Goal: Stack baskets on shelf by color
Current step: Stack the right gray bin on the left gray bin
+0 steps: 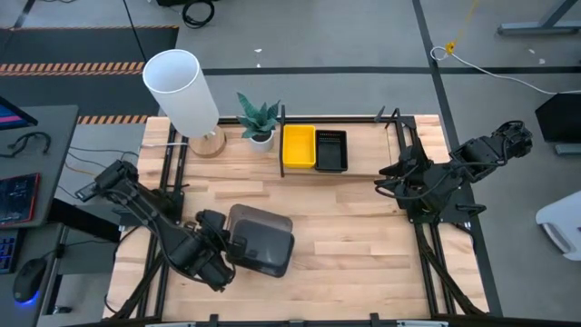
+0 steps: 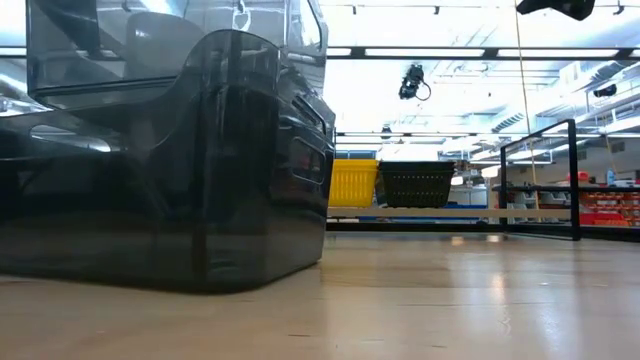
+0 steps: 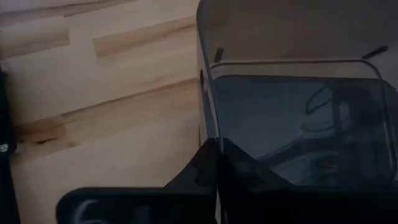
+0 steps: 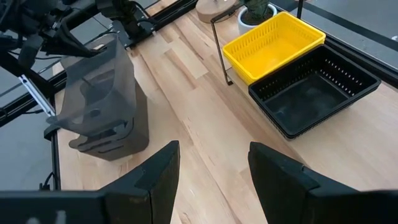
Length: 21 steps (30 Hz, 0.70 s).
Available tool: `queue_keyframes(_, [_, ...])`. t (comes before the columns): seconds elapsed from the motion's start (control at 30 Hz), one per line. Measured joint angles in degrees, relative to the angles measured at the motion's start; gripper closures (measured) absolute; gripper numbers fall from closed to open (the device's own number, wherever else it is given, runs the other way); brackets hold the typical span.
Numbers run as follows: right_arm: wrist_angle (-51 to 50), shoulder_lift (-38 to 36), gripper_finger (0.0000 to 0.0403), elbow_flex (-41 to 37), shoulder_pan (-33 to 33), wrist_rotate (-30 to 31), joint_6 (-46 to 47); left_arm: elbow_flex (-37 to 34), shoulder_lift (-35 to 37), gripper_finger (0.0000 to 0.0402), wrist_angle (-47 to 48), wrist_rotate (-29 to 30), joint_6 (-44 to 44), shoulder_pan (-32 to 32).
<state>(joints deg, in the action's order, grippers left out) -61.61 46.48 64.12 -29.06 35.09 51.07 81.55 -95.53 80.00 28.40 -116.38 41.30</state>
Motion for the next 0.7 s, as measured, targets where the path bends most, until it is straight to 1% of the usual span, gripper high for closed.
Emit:
queue_keyframes(0.07, [0.1,0.0,0.0206,0.0,0.0,0.0,0.0,0.01,-0.08,0.0385,-0.13,-0.13,0.06,0.0])
queue_keyframes(0.13, [0.1,0.0,0.0206,0.0,0.0,0.0,0.0,1.18,-0.38,0.0378,-0.22,-3.51,0.04,0.07])
queue_keyframes(0.2, [0.12,0.0,0.0206,0.0,0.0,0.0,0.0,2.8,-1.46,0.0383,0.69,-4.15,2.34,0.31])
queue_keyframes(0.3, [0.22,-0.01,0.0206,0.0,0.24,-0.01,-0.04,5.36,-0.19,0.0396,2.53,-3.73,6.13,0.54])
queue_keyframes(0.37, [0.25,-0.02,0.0206,0.0,0.68,0.0,-0.07,5.24,-0.63,0.0393,2.34,-3.43,7.31,0.78])
queue_keyframes(0.43, [0.26,-0.02,0.0206,0.0,1.11,0.0,-0.27,5.05,-1.22,0.0388,0.99,-5.38,8.71,0.26])
queue_keyframes(0.47, [0.32,-0.02,0.0206,0.0,1.36,-0.05,-0.4,5.27,-1.18,0.0387,0.49,-5.39,9.29,0.03])
queue_keyframes(0.57, [0.33,-0.06,0.0206,0.0,1.82,-0.43,-0.72,7.08,-1.06,0.0395,0.57,-4.65,8.94,-0.04])
queue_keyframes(0.7, [0.8,-0.07,0.0206,0.0,2.2,-0.59,-0.79,10.45,-1.0,0.0395,4.58,-5.24,8.77,-0.13])
